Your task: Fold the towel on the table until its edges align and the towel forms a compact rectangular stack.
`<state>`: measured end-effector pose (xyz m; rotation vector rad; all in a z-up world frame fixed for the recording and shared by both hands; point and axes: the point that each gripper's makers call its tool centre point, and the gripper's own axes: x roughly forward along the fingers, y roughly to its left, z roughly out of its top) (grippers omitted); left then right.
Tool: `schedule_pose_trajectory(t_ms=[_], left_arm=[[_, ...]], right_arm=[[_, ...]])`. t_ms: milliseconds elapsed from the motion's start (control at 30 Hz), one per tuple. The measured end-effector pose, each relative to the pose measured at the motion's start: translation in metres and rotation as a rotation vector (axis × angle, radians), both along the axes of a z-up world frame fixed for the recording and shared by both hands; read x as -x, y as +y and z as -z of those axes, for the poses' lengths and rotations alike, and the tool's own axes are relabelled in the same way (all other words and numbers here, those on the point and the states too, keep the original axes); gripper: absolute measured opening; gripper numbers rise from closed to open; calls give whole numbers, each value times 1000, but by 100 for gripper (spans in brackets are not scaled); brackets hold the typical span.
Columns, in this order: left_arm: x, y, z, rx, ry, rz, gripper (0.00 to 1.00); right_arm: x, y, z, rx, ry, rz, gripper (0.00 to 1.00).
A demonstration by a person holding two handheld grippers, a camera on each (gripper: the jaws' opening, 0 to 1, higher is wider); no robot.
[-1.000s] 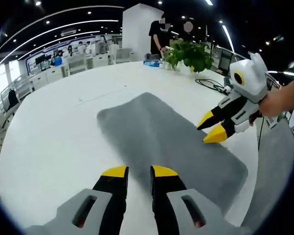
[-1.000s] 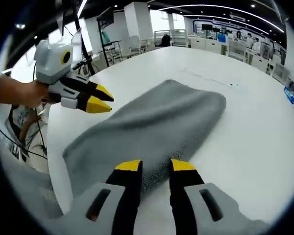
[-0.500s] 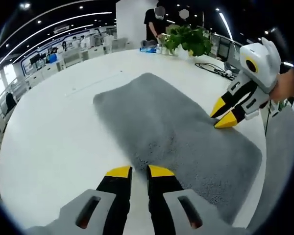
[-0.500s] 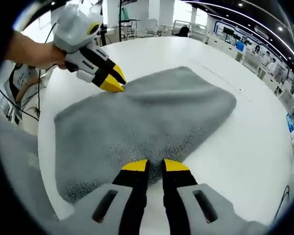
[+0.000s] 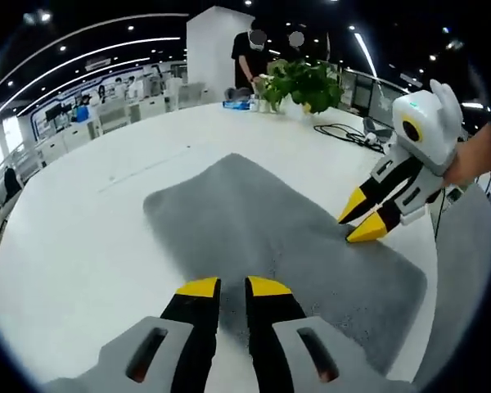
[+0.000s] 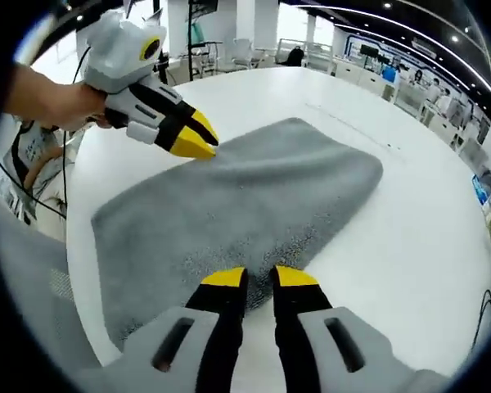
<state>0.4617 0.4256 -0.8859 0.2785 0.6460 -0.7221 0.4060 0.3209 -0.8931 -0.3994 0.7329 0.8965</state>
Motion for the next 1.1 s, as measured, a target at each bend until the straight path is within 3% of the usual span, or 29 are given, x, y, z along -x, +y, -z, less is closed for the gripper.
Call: schedule_pose_trajectory(t_ms=[133, 200, 267, 367, 567, 800, 967, 1100], left_arm=[[-5, -4, 15, -37, 18, 31, 12], [-9, -4, 16, -35, 19, 30, 12], [-12, -2, 17, -49, 14, 35, 12], [-18, 4, 20, -91, -3, 61, 11], [-17, 4, 17, -101, -5, 69, 11], [-1, -4, -9, 19, -31, 46, 14], [17, -6, -17, 42, -34, 70, 14], [35, -9, -21, 66, -18, 92, 15]], right_arm=[[18, 5, -1, -47, 29, -14, 12], [31, 5, 4, -41, 63, -29, 7], [37, 3, 8, -42, 73, -25, 9], [42, -3, 14, -11, 62, -39, 7], [42, -1, 15, 18, 59, -77, 6], [41, -1, 5, -14, 64, -71, 8], [45, 1, -5, -56, 54, -88, 12], [62, 14, -17, -113, 55, -179, 13]])
